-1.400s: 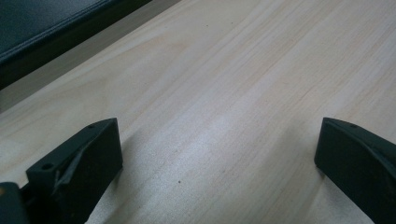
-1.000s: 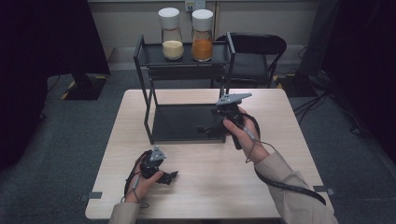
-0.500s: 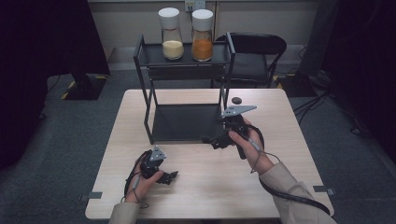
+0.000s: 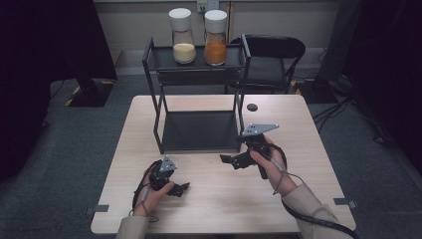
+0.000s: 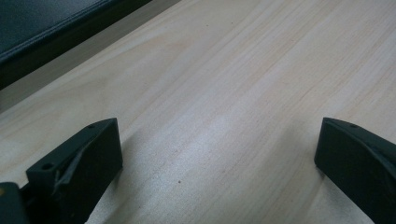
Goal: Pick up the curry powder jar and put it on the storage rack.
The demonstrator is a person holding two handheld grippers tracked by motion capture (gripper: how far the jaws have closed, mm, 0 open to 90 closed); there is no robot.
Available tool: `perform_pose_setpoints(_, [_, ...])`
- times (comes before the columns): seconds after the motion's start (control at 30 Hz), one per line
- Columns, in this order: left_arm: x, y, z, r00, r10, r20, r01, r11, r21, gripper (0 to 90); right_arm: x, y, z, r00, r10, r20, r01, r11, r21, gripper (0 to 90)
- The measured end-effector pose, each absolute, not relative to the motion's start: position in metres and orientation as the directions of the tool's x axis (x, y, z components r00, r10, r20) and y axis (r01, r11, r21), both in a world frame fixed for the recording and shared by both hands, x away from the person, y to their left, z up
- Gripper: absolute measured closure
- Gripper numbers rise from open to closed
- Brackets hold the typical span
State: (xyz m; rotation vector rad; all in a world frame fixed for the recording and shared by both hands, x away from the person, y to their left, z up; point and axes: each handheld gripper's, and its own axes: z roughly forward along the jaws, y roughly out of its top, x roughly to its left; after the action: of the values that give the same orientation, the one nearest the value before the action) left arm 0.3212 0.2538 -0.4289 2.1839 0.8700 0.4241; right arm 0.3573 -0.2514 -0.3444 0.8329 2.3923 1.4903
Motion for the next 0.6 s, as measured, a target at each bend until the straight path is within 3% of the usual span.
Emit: perform_pose_setpoints(0.6, [0.321, 0.254, -0.429, 0.716, 0.697, 0.032, 0.454, -0.500, 0.737, 0.2, 0.344, -0.284, -0.375, -0.804, 0.580, 0.130, 0.381, 0.336, 0.861, 1.1])
